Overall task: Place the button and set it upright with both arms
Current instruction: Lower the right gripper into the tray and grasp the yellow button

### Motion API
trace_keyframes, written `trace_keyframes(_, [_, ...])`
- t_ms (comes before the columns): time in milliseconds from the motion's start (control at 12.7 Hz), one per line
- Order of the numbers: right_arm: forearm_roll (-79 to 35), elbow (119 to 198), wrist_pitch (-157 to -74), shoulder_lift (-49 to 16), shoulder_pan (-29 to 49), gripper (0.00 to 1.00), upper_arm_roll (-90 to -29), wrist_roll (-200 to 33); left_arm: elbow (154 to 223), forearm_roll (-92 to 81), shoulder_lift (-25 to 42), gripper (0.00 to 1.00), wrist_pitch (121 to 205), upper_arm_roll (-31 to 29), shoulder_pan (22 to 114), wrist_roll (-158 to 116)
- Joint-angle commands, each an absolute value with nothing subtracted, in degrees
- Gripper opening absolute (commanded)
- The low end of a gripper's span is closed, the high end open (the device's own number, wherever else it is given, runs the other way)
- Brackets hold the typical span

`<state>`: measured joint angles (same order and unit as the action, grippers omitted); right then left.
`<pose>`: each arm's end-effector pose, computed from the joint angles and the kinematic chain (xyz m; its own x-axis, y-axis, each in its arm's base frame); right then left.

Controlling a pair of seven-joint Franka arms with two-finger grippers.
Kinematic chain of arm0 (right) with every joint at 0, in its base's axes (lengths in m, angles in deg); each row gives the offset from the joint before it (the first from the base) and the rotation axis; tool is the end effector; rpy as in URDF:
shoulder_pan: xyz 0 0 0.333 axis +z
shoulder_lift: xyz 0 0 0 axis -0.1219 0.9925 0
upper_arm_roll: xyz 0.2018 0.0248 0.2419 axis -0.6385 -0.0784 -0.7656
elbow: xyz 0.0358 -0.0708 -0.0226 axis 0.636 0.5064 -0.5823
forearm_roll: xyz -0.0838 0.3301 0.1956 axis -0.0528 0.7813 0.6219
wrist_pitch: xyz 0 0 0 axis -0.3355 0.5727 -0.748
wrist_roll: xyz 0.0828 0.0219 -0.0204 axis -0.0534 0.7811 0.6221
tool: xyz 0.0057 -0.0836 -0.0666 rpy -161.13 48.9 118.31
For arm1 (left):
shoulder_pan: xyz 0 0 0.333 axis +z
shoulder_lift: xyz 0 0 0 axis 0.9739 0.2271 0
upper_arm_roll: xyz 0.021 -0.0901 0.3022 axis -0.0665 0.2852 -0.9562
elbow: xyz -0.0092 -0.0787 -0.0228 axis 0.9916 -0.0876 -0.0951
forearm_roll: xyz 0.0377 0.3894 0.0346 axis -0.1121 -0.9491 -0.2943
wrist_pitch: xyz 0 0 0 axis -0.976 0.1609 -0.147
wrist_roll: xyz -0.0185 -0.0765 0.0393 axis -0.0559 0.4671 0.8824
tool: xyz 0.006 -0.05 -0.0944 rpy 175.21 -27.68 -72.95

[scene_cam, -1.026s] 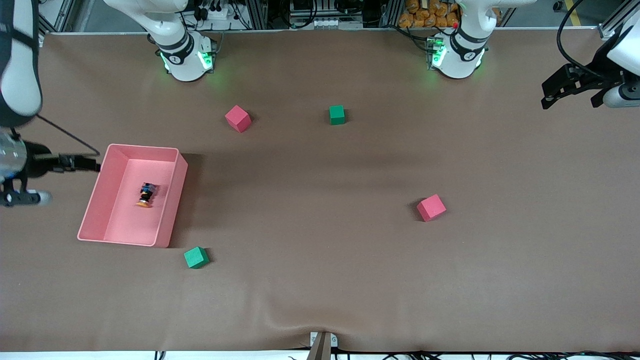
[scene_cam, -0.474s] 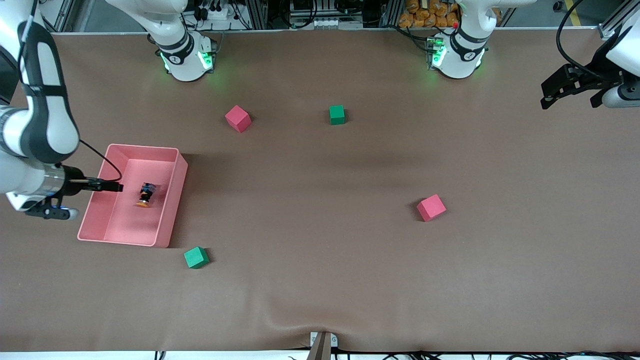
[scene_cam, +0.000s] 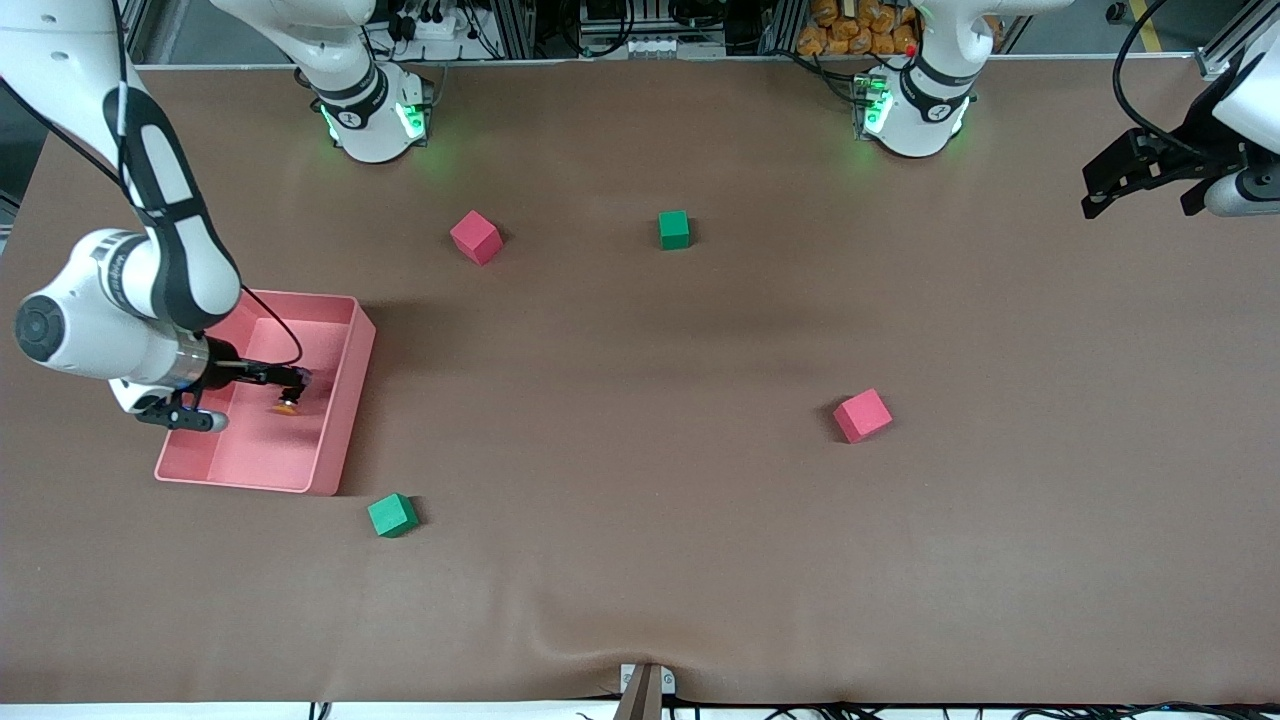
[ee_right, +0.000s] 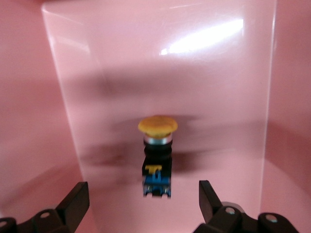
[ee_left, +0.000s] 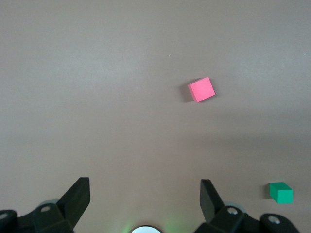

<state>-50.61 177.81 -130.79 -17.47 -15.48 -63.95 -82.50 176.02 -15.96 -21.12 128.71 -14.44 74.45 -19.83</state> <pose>0.5666 -0.0898 0.2284 0.9745 -0.1532 -0.1639 -0.1719 -0.9793 -0.1067 0.5149 -0.0616 0.6758 0.9999 0.0118 0.0021 0.0118 -0.9995 -0.0298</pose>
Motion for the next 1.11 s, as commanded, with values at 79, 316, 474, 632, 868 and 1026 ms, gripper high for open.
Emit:
trace_keyframes(79, [-49.9, 178.0, -134.9, -14.3, -15.6, 1.0, -63.9, -80.3, 175.2, -16.8, -21.0, 1.0, 127.7, -14.2, 74.4, -19.5])
trace_keyframes(316, [-49.9, 177.8, -136.4, -12.8, -15.6, 1.0, -63.9, -79.9, 175.1, -16.3, -21.0, 1.0, 127.7, -14.3, 74.8, -20.0])
trace_keyframes(474, [-49.9, 177.8, -138.2, -11.6, -15.7, 0.99, -64.0, -79.9, 175.1, -16.3, -21.0, 1.0, 127.7, -14.3, 74.8, -19.9])
trace_keyframes(632, [-49.9, 177.8, -138.6, -11.2, -15.9, 0.7, -64.0, -79.8, 175.1, -16.4, -21.0, 1.0, 127.7, -14.4, 74.9, -20.0])
trace_keyframes(868, [-49.9, 177.5, -138.1, -10.9, -16.1, 0.18, -64.0, -78.1, 175.1, -16.3, -21.1, 1.0, 127.7, -14.6, 74.9, -20.0])
trace_keyframes(1026, [-49.9, 176.7, -136.9, -11.2, -16.1, 0.0, -64.0, -78.1, 175.1, -16.3, -21.1, 1.0, 127.7, -14.6, 74.8, -20.0])
